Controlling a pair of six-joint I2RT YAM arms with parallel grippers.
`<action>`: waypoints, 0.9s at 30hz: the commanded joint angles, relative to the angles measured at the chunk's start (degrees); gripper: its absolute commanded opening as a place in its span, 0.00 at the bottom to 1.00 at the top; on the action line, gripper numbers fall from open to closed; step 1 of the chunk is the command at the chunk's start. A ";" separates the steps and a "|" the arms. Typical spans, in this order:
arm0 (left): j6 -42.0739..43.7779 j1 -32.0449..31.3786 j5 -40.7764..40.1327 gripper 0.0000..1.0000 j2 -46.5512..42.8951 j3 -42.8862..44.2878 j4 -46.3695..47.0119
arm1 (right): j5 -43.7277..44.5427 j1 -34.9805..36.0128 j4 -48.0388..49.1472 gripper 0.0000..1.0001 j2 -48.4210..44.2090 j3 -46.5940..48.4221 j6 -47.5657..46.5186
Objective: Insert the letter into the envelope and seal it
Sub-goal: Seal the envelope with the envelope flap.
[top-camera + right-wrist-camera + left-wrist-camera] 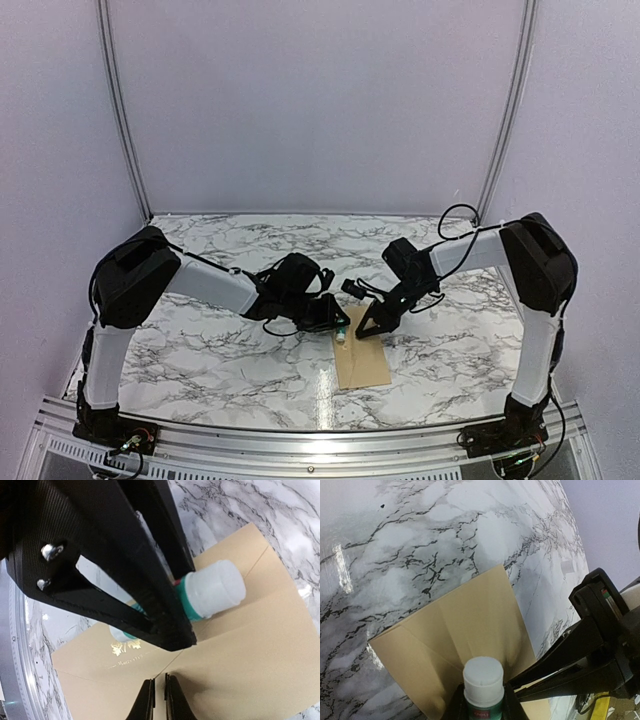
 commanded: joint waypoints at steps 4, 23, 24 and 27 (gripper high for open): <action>2.08 0.20 -3.68 0.00 0.62 -0.49 -7.41 | -0.06 0.20 -0.72 0.09 -3.97 -0.87 -2.02; 2.56 0.25 -3.50 0.00 -0.12 0.88 -8.99 | 1.13 3.98 0.65 0.08 -3.07 -1.70 -2.24; 2.66 0.23 -3.45 0.00 -0.06 1.10 -9.07 | 1.97 4.03 0.76 0.08 -2.47 -1.99 -2.07; 2.78 0.24 -3.47 0.00 -0.11 1.56 -9.16 | 4.03 3.98 0.51 0.08 0.11 -2.23 -1.91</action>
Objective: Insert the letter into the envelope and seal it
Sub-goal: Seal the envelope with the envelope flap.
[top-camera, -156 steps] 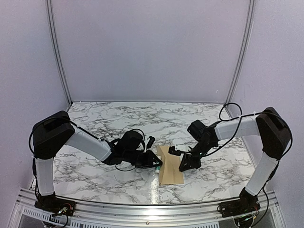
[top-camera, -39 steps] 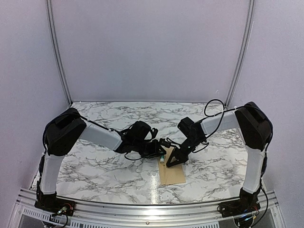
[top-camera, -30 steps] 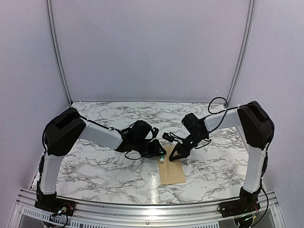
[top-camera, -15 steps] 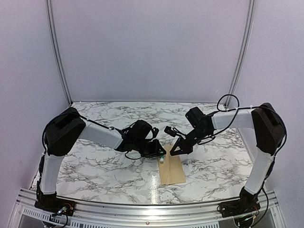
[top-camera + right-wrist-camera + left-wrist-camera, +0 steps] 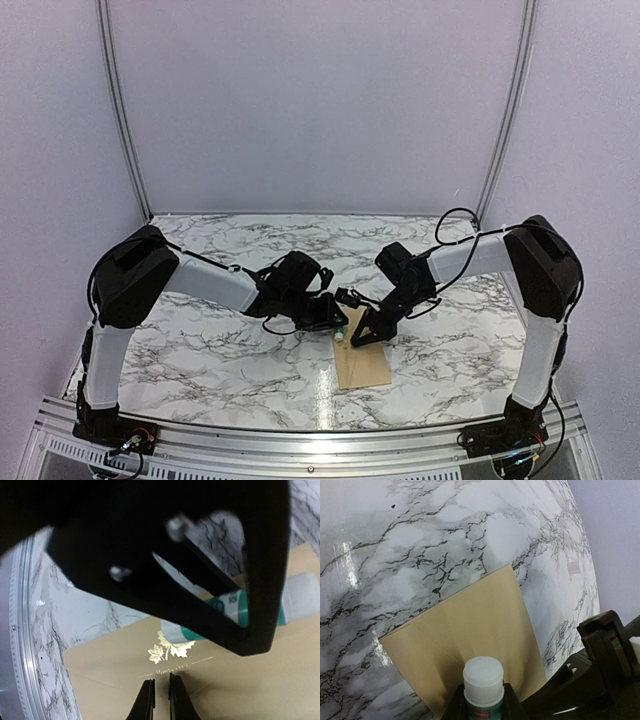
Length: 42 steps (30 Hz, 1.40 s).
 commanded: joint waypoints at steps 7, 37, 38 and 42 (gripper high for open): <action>2.96 0.47 -3.36 0.00 -2.64 -0.08 -6.24 | 6.72 0.07 0.36 0.08 5.12 0.05 1.48; 25.45 7.54 -20.16 0.00 -39.16 -5.53 -20.02 | 8.18 -0.57 -2.89 0.09 -8.51 4.06 -0.43; 26.16 7.58 -19.52 0.00 -39.74 -5.91 -18.60 | 8.94 -0.66 -3.99 0.12 -11.53 5.51 -1.43; 29.51 7.58 -14.57 0.00 -40.44 -4.84 -14.49 | 13.86 -3.47 -5.54 0.33 -23.28 10.74 -2.56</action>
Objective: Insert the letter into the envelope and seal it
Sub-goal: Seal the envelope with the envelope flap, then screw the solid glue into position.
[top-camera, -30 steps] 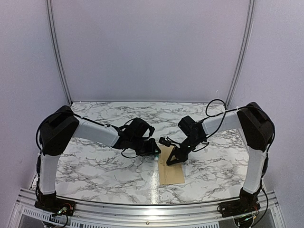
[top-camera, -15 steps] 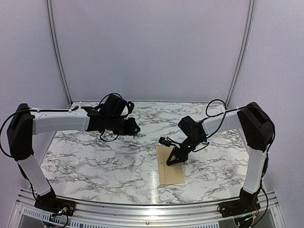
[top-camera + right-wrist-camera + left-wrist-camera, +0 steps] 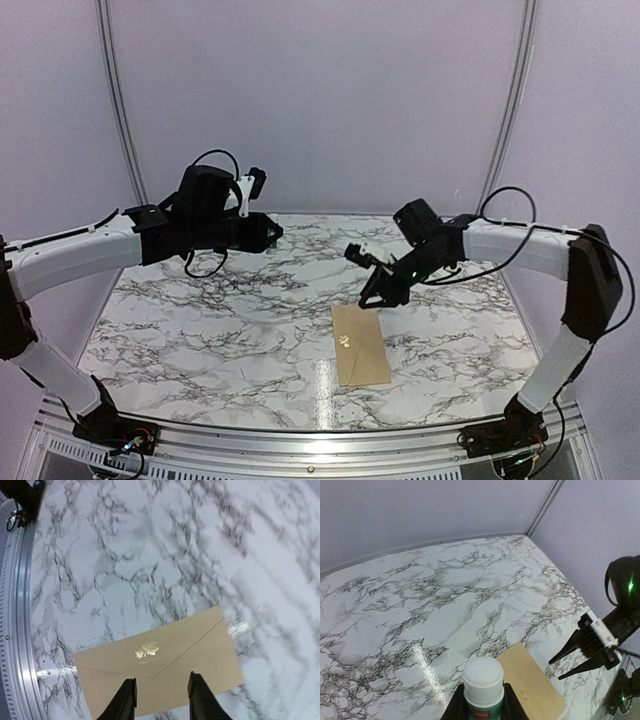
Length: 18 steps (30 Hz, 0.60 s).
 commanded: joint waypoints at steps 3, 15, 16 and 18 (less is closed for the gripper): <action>5.40 0.26 10.68 0.00 -0.93 3.78 7.77 | 4.66 -7.52 0.97 0.57 -17.53 10.77 1.66; -0.70 -2.03 30.19 0.01 5.28 7.13 28.59 | -14.42 -13.73 5.43 0.81 -25.03 6.07 8.72; -1.30 -2.57 30.65 0.01 6.05 7.23 29.91 | -15.55 -13.43 6.19 0.76 -25.01 5.21 9.89; -1.63 -3.68 30.82 0.01 7.56 7.75 31.45 | -18.66 -12.75 7.56 0.70 -24.84 3.26 11.35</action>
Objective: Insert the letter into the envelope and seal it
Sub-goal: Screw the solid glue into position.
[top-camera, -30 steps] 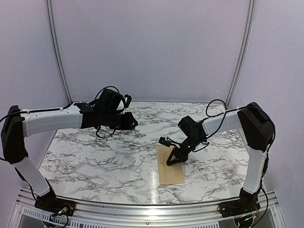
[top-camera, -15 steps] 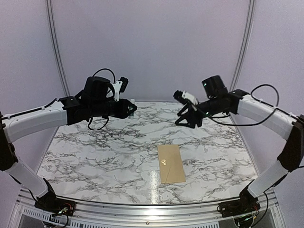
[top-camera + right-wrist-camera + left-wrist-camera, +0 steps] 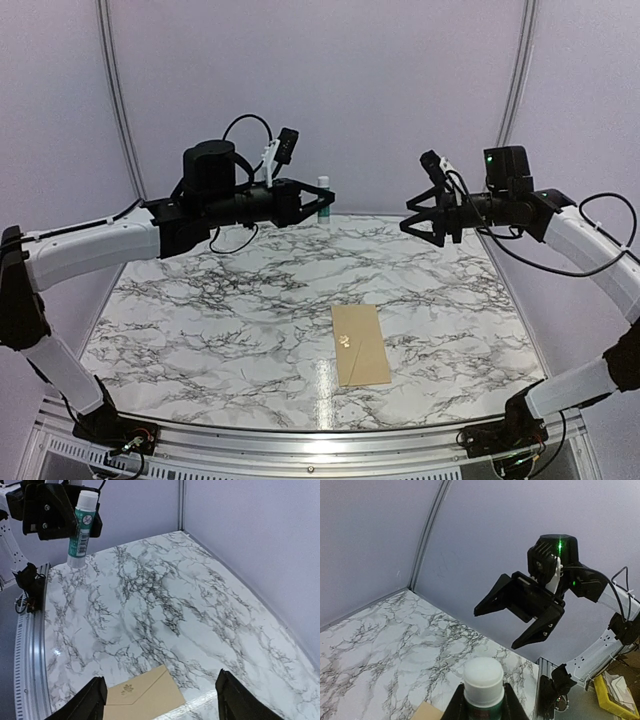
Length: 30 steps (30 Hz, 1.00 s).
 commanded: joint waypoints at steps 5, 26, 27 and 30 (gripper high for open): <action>-2.32 -4.18 6.89 0.02 6.77 3.17 11.33 | -15.45 4.05 4.96 0.63 2.81 -3.90 5.31; -8.84 -4.98 11.88 0.02 12.51 3.54 26.03 | -28.95 9.36 11.74 0.59 10.98 1.14 13.20; -8.76 -4.99 11.90 0.02 12.43 3.48 26.08 | -29.55 9.44 11.98 0.58 11.06 1.02 13.47; -8.67 -4.88 11.83 0.02 12.45 3.26 26.21 | -30.04 9.48 12.17 0.51 11.17 0.97 13.73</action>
